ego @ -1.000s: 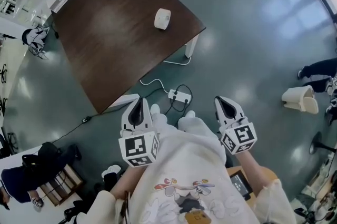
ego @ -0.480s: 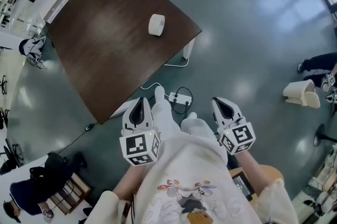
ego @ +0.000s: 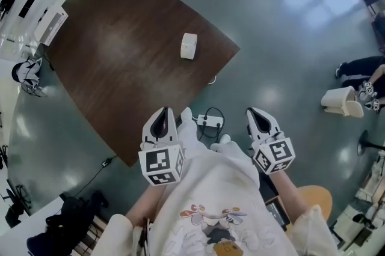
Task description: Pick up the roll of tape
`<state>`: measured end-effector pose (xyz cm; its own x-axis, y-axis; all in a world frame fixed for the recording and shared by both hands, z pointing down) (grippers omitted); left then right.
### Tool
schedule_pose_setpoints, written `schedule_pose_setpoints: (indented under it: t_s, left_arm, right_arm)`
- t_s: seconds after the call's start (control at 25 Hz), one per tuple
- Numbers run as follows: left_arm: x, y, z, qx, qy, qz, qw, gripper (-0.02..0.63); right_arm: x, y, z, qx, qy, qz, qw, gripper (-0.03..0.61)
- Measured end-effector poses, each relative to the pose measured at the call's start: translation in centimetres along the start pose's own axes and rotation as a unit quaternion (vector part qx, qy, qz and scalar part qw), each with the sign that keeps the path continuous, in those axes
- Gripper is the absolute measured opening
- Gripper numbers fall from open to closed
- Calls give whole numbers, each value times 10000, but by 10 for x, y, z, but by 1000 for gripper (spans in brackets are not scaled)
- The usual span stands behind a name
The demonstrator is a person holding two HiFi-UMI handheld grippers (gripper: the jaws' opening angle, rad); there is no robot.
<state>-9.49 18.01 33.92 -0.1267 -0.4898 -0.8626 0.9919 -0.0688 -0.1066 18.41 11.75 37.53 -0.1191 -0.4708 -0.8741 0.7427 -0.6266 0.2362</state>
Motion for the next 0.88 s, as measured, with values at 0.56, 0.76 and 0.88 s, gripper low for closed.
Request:
schedule_pose_setpoints:
  t_s: [0.56,0.76,0.88]
  left_arm:
    - [5,-32,69,-343,-74,139,9993,6]
    - [6,-20,89,-615,-358,536,9960,6]
    - [7,-26,107,-1056,-668,548,9907,7]
  right_arm:
    - [31,-21,63,111,-41,-414,9991,8]
    - [32,-8,67,262,-68,-388,9989,8]
    - [32,-8,77,302,-89,-378,9988,8]
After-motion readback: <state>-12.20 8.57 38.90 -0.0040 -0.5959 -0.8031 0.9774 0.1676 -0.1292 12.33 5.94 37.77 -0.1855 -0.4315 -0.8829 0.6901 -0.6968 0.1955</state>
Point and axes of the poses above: the fingertips, and each gripper's own axes: z forward along the fingers, y to its right, x out of its top, the point moved 7 cm from there along -z, backward along the fingers, and after that the axes turned 1 degree about y, right-handed, at the moved point
